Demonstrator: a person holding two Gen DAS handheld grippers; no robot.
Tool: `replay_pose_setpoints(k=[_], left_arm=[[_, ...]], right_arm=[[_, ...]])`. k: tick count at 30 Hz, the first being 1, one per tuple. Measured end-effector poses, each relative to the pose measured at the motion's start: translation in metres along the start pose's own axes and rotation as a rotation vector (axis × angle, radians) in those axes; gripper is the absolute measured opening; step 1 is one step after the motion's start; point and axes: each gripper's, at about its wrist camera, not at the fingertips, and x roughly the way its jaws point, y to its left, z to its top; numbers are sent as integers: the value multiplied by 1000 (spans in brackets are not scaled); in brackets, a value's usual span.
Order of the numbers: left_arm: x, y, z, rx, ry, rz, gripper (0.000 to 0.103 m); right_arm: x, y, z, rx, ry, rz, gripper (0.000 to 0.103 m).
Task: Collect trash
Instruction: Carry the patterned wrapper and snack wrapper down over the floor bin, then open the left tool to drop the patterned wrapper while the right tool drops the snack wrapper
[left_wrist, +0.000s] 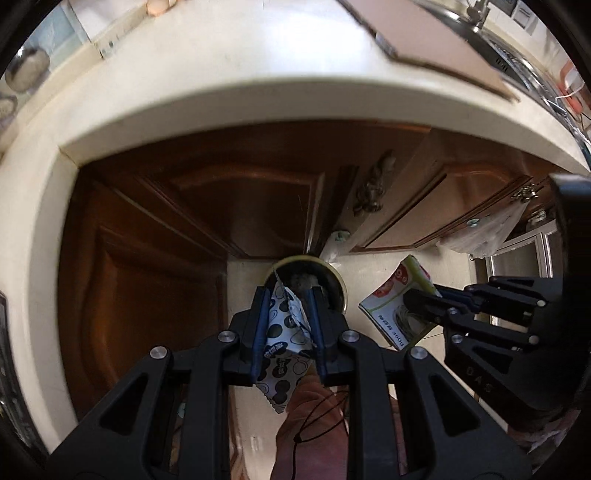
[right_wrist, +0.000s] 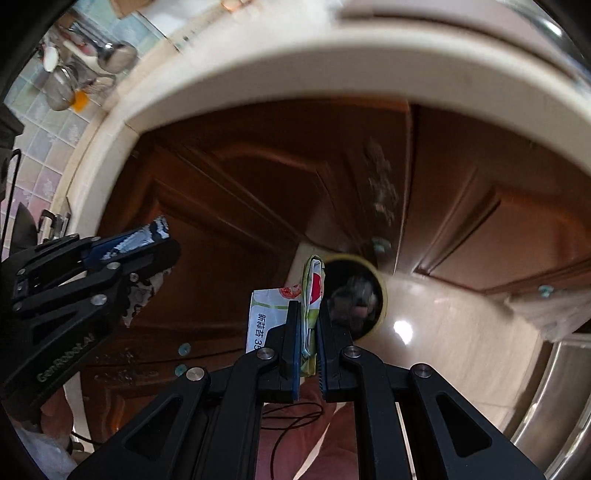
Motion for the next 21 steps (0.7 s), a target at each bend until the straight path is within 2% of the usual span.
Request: replay_pose_setpoints(k=[8, 21], left_arm=[[59, -8, -15, -45, 34, 0, 19], [166, -7, -36, -74, 39, -9, 19]], right_arm=[[58, -33, -12, 33, 42, -21, 7], [146, -78, -20, 108, 62, -46, 7]])
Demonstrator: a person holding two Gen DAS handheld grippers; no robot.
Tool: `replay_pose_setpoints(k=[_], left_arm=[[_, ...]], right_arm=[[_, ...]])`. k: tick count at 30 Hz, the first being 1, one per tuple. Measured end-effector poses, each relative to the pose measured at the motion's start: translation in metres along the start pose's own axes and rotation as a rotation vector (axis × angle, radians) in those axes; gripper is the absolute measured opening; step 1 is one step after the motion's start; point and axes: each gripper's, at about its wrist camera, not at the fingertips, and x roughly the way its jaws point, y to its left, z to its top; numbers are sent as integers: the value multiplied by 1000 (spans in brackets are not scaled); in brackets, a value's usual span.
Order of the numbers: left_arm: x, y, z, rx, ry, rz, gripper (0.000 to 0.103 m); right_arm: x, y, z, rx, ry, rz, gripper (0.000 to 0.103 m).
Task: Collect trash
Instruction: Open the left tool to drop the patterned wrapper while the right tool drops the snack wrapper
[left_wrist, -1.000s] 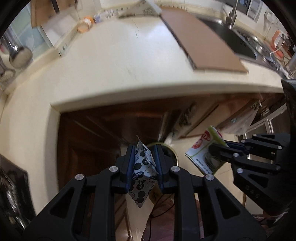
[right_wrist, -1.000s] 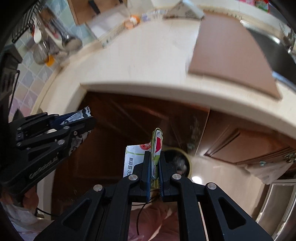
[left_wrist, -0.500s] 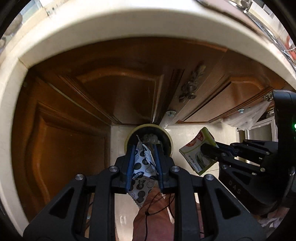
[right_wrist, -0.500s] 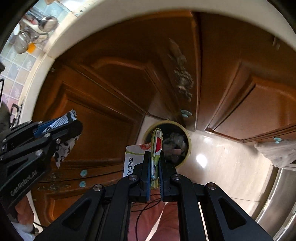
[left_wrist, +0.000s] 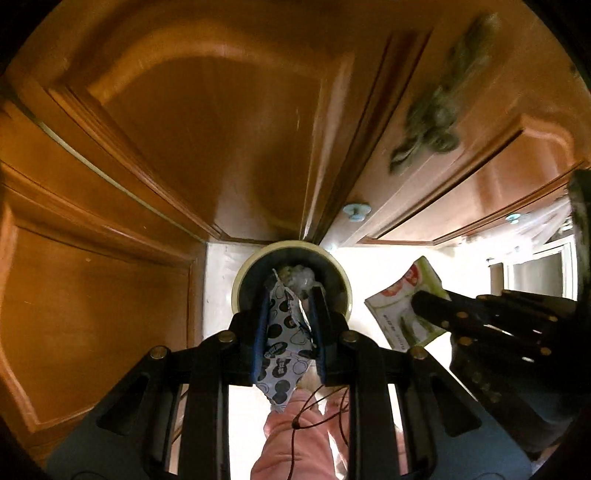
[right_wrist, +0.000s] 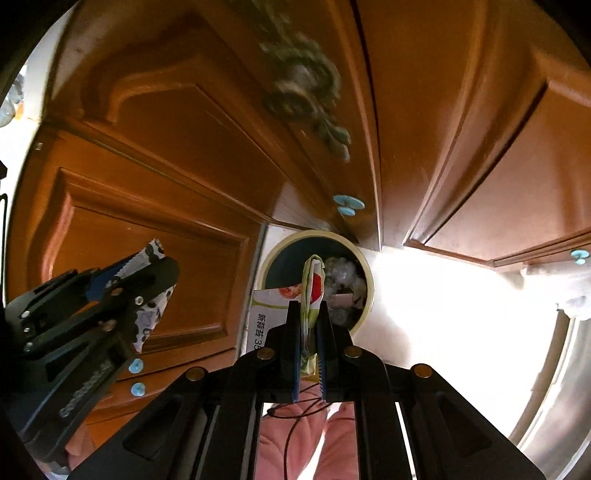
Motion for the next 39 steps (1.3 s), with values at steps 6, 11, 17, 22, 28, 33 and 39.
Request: replay_pose_setpoints(k=[6, 11, 17, 22, 28, 33, 39], left_arm=[[46, 4, -8, -8, 25, 5, 19], [69, 15, -11, -49, 38, -7, 19], [94, 29, -9, -89, 55, -48, 19], [112, 35, -6, -97, 47, -74, 19], [125, 37, -6, -107, 76, -86, 34], [126, 40, -7, -118, 85, -78, 46], [113, 46, -6, -128, 92, -63, 46]], right_arm=[[32, -14, -5, 24, 27, -13, 7], [60, -21, -7, 31, 40, -20, 7], [96, -25, -9, 48, 71, -22, 7], [124, -29, -7, 58, 95, -12, 7], [145, -27, -3, 81, 116, 17, 10], [152, -26, 0, 81, 123, 16, 21], [139, -21, 2, 86, 132, 9, 21]])
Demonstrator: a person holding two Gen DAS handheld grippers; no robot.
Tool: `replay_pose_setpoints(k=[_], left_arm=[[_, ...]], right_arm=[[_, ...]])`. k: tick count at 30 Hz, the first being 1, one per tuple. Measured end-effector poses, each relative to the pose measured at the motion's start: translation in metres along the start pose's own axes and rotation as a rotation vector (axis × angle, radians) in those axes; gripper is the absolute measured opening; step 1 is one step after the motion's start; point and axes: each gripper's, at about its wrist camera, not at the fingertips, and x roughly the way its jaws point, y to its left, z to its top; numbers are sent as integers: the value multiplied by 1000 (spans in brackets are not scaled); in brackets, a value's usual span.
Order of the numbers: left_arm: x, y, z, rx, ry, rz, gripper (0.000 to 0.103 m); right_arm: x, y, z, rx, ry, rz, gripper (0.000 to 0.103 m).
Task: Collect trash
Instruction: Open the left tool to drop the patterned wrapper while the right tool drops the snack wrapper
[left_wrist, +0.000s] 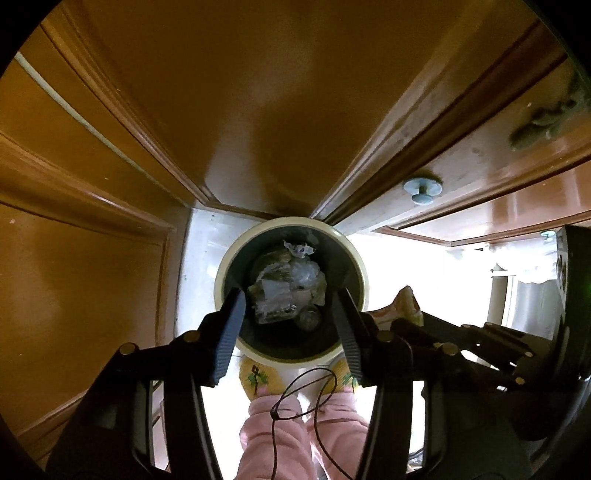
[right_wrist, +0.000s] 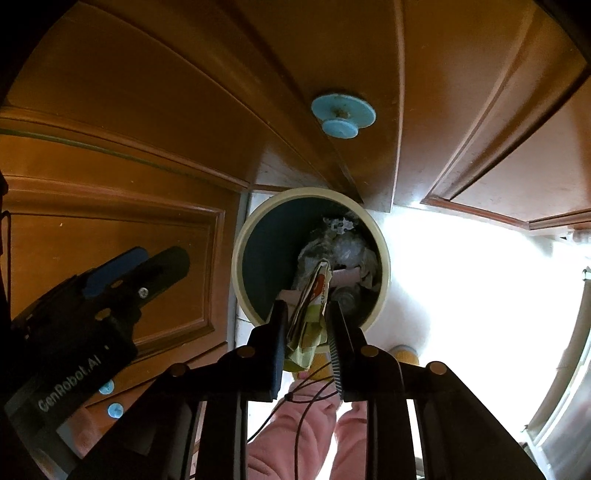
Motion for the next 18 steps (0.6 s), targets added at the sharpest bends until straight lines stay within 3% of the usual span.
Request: replay_pose_setpoints(k=[4, 8, 18], left_arm=[[-27, 2, -2, 7, -5, 11, 46], [-64, 5, -5, 10, -14, 17, 46], [-182, 11, -9, 30, -58, -16, 46]], right_arm=[[-18, 3, -3, 7, -8, 7, 22], [-44, 6, -8, 11, -20, 29, 29], [-143, 35, -26, -22, -52, 138, 35]])
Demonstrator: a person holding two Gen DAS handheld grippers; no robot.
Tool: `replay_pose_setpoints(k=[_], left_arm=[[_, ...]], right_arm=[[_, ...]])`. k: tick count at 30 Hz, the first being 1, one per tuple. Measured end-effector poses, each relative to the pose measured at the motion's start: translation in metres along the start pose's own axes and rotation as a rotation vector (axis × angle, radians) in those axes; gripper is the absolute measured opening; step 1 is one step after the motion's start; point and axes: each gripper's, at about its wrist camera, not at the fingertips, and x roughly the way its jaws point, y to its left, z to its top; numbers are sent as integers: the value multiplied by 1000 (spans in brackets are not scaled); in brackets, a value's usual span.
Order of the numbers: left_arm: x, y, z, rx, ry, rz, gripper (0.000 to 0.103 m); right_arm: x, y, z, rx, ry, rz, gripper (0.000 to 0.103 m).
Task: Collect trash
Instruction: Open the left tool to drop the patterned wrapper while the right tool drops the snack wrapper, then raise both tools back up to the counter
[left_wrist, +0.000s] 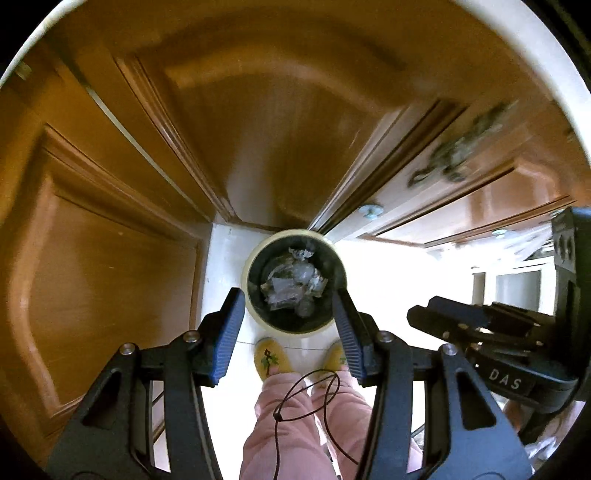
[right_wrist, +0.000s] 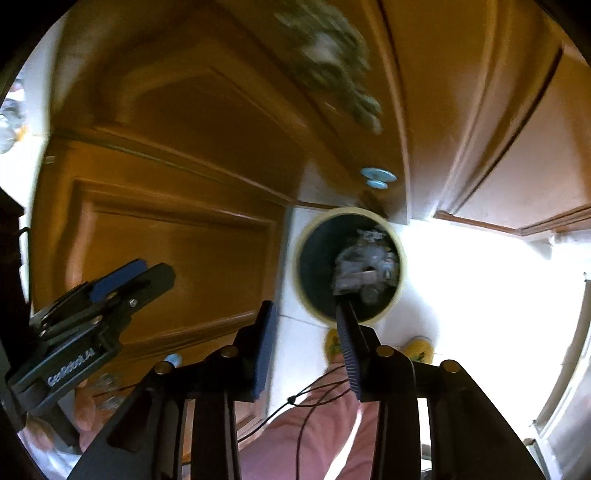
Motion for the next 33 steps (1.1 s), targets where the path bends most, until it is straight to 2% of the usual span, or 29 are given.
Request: replay_pose_setpoints(k=[5, 8, 13, 17, 25, 33], left_arm=[[-64, -2, 9, 14, -54, -13, 46], [-100, -4, 16, 37, -95, -18, 46], [-154, -10, 31, 66, -153, -36, 46], [-188, -16, 45, 110, -196, -43, 46], [-256, -40, 79, 215, -339, -38, 46], [-314, -41, 116, 246, -473, -3, 47]], right_arm=[[-54, 24, -6, 8, -7, 78, 37], [-87, 35, -6, 7, -36, 91, 38], [-148, 60, -5, -27, -99, 73, 41], [-194, 73, -4, -40, -170, 59, 49], [-276, 107, -5, -62, -337, 31, 50], [-347, 151, 6, -99, -484, -31, 50]])
